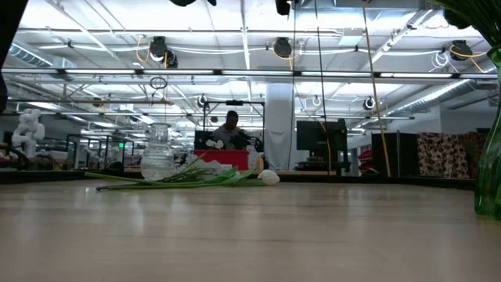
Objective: Sort flowers into vase by color
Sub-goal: Put the black tulip into the green vase
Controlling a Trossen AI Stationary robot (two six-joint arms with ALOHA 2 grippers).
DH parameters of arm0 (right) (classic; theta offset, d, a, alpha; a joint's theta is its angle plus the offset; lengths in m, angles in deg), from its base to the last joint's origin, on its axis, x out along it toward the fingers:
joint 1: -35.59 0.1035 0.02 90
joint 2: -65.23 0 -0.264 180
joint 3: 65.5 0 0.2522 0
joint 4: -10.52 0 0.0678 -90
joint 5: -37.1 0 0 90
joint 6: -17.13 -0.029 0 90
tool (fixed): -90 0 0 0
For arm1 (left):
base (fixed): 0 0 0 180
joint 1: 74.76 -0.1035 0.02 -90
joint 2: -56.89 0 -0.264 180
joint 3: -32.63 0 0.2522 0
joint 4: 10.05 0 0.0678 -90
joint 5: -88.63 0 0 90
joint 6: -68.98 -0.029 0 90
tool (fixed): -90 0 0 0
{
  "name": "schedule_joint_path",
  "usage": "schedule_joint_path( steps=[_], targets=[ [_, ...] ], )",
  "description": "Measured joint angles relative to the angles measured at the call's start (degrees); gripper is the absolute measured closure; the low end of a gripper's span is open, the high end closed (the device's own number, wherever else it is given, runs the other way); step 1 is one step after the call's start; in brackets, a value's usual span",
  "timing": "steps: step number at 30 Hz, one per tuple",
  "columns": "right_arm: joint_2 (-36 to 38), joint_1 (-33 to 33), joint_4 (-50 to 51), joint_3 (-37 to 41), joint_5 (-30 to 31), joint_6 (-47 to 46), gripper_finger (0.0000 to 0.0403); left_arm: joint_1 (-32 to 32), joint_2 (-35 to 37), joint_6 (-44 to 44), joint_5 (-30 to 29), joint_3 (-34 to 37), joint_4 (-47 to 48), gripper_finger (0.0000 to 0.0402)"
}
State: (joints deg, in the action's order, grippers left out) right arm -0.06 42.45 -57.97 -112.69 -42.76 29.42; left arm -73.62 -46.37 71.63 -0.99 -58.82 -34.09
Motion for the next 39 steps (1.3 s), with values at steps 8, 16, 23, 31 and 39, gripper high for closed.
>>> schedule_joint_path(
  steps=[8, 16, 23, 31, 39],
  targets=[
    [-6.8, -3.6, -0.2, -4.2, -3.7, -5.2, 0.0403, 0.0, 0.0, 0.1, 0.0, 0.0, 1.1, 0.0121],
    [-8.0, -4.2, 0.2, -4.9, -4.6, -6.2, 0.0403, 0.0, 0.0, 0.2, 0.0, 0.0, 2.4, 0.0121],
    [-8.0, -5.2, 2.8, -4.9, -5.8, -8.0, 0.0403, -0.1, 0.0, 1.4, 1.2, 0.0, 2.5, 0.0121],
    [-8.0, -5.6, 3.0, -4.9, -7.6, -10.7, 0.0403, -0.7, 0.0, 3.0, 3.9, 0.0, 3.4, 0.0131],
    [-8.0, -5.7, 5.5, -4.9, -7.6, -11.7, 0.0403, -2.6, 0.0, 2.9, 8.6, 0.0, 7.8, 0.0193]
  ],
)
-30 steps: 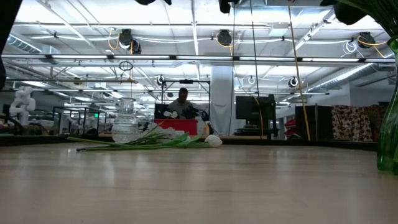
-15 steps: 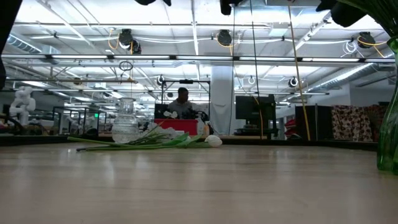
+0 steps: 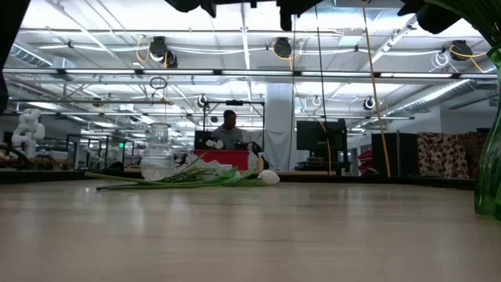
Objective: Sort flowers into vase by color
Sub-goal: Put the black tulip into the green vase
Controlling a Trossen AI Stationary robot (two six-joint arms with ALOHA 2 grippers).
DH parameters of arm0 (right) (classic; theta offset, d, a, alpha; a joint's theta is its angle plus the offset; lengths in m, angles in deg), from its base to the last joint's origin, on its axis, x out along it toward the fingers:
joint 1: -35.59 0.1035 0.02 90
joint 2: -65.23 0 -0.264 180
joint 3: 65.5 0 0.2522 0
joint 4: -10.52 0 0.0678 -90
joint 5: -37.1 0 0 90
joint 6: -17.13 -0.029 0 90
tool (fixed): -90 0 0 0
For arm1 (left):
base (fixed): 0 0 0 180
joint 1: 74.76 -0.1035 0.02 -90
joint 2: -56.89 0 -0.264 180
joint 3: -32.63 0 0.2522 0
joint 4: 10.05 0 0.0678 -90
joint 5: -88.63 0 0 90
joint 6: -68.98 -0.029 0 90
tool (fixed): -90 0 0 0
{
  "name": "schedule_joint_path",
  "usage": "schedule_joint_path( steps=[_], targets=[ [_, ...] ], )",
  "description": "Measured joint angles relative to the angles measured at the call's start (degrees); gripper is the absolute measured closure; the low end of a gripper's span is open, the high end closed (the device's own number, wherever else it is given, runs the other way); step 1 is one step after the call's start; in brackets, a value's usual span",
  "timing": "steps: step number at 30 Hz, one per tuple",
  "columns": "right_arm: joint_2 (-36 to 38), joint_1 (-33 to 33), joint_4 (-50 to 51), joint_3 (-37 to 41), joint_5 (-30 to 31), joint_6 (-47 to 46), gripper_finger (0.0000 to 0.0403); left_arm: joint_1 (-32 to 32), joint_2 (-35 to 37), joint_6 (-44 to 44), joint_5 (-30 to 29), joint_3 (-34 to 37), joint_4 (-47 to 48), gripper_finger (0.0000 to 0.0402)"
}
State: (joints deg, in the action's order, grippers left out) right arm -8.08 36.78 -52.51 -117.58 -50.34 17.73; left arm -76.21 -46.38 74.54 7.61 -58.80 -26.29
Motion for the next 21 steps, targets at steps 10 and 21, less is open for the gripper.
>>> schedule_joint_path(
  steps=[10, 21],
  targets=[
    [0.0, 0.0, 1.8, 0.0, 0.0, -1.7, 0.0403, -1.6, 0.0, 0.1, 7.6, 0.0, 2.0, 0.0248],
    [0.0, 0.0, 3.9, 0.0, -1.5, -3.4, 0.0403, -5.3, 0.0, -4.4, 15.0, 0.0, 4.0, 0.0270]
  ],
)
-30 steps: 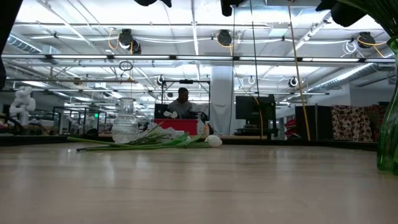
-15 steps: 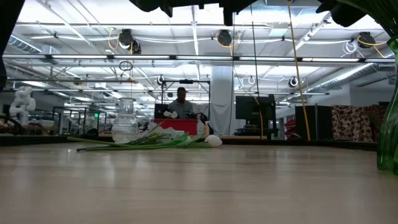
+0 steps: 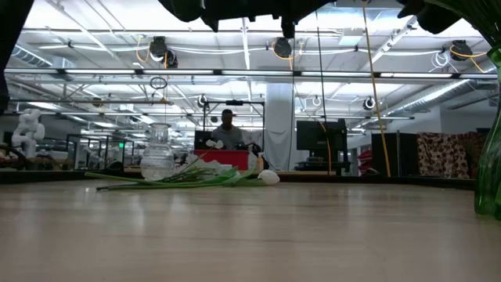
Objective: Sort flowers into vase by color
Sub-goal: Put the black tulip into the green vase
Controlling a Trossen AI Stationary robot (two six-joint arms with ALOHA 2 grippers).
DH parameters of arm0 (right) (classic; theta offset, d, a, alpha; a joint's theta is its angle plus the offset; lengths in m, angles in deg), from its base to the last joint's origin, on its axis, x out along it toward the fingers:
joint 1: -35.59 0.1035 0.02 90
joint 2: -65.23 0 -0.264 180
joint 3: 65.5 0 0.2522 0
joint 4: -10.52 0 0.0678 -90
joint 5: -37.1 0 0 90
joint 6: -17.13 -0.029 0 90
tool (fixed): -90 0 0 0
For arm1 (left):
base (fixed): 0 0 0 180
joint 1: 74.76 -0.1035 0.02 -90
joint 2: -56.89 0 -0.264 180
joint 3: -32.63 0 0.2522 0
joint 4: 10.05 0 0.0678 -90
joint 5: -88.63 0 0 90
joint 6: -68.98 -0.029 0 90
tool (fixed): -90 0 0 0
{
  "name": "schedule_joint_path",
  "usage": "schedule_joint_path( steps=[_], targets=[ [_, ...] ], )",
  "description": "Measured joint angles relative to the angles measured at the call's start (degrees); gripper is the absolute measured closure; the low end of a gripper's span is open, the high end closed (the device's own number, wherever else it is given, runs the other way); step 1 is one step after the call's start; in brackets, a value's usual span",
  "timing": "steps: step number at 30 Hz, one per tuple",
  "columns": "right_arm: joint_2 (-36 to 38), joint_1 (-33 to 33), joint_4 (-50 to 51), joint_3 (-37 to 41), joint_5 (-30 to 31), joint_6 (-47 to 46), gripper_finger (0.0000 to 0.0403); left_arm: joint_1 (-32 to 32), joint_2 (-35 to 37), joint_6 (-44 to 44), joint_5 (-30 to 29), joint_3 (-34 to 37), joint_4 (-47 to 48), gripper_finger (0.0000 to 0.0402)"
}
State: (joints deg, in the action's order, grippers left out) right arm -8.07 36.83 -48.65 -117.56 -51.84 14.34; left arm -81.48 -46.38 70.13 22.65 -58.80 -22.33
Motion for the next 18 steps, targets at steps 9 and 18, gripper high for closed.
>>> schedule_joint_path(
  steps=[9, 18],
  targets=[
    [0.0, 0.0, 4.4, 0.0, -1.6, -1.5, 0.0403, -0.5, 0.0, 2.9, 0.9, 0.0, -0.8, 0.0270],
    [0.0, 0.0, 6.6, 0.0, -1.6, -2.6, 0.0403, -0.5, 0.0, 3.0, 0.9, 0.0, -2.6, 0.0270]
  ],
)
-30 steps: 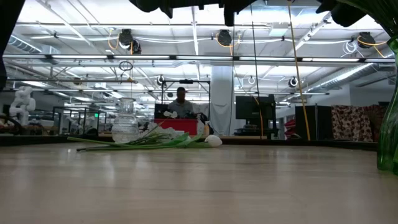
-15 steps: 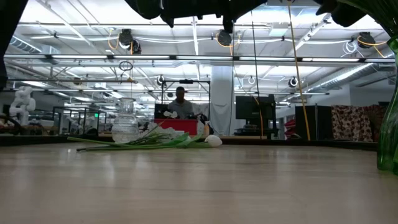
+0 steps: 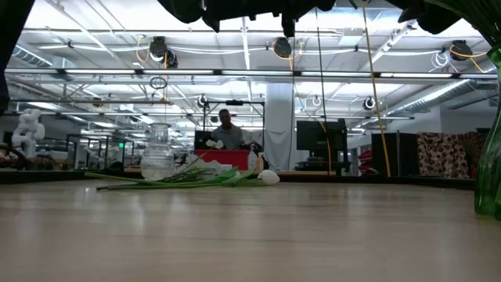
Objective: Sort flowers into vase by color
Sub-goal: Put the black tulip into the green vase
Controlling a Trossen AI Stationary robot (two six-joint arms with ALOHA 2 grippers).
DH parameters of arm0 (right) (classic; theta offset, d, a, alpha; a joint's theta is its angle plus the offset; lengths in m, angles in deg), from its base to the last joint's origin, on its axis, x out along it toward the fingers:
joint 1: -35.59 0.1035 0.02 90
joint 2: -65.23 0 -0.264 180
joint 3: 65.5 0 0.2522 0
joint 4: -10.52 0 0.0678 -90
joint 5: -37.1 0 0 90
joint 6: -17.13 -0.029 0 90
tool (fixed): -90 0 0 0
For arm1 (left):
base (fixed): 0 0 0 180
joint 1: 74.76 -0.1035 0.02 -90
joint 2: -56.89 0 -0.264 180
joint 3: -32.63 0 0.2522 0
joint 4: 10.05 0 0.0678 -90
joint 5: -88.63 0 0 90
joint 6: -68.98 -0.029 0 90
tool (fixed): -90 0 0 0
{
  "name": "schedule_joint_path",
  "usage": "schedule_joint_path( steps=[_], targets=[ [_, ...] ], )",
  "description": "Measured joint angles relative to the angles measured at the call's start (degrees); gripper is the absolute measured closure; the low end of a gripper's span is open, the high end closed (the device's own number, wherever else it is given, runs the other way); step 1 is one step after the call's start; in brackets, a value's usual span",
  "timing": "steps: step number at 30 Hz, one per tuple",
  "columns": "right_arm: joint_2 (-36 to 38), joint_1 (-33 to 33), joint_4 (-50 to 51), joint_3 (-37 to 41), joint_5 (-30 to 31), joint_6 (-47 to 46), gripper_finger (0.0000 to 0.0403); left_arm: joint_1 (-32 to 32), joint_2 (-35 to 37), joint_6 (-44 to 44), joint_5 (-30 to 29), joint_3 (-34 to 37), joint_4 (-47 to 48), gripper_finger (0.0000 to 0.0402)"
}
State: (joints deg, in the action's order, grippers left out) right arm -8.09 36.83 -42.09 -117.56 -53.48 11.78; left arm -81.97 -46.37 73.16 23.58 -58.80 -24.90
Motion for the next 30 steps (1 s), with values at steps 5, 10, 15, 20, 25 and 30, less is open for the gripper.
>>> schedule_joint_path(
  steps=[5, 10, 15, 20, 25, 30],
  targets=[
    [0.0, 0.0, -0.1, 0.0, 0.0, 0.0, 0.0403, 0.0, 0.0, 0.0, 0.0, 0.0, 0.7, 0.0278],
    [0.0, 0.0, -0.1, 0.0, -0.1, 0.0, 0.0403, -0.3, 0.0, 1.8, 0.0, 0.0, 0.9, 0.0338],
    [0.0, 0.2, 0.6, 0.0, 1.2, -0.4, 0.0402, -0.8, 0.0, 2.9, 0.0, 0.0, 1.4, 0.0395],
    [0.4, 1.2, 0.1, 0.0, 3.2, 1.5, 0.0402, -1.1, 0.0, 3.9, 1.6, 0.0, 1.9, 0.0393],
    [0.8, 1.6, -0.2, 0.1, 2.3, 0.5, 0.0403, -0.9, 0.0, 4.3, 2.3, 0.0, 2.0, 0.0392],
    [0.9, 1.5, 0.0, 0.1, 2.0, -1.8, 0.0401, -0.9, 0.0, 4.3, 2.0, 0.0, 0.7, 0.0392]
  ],
)
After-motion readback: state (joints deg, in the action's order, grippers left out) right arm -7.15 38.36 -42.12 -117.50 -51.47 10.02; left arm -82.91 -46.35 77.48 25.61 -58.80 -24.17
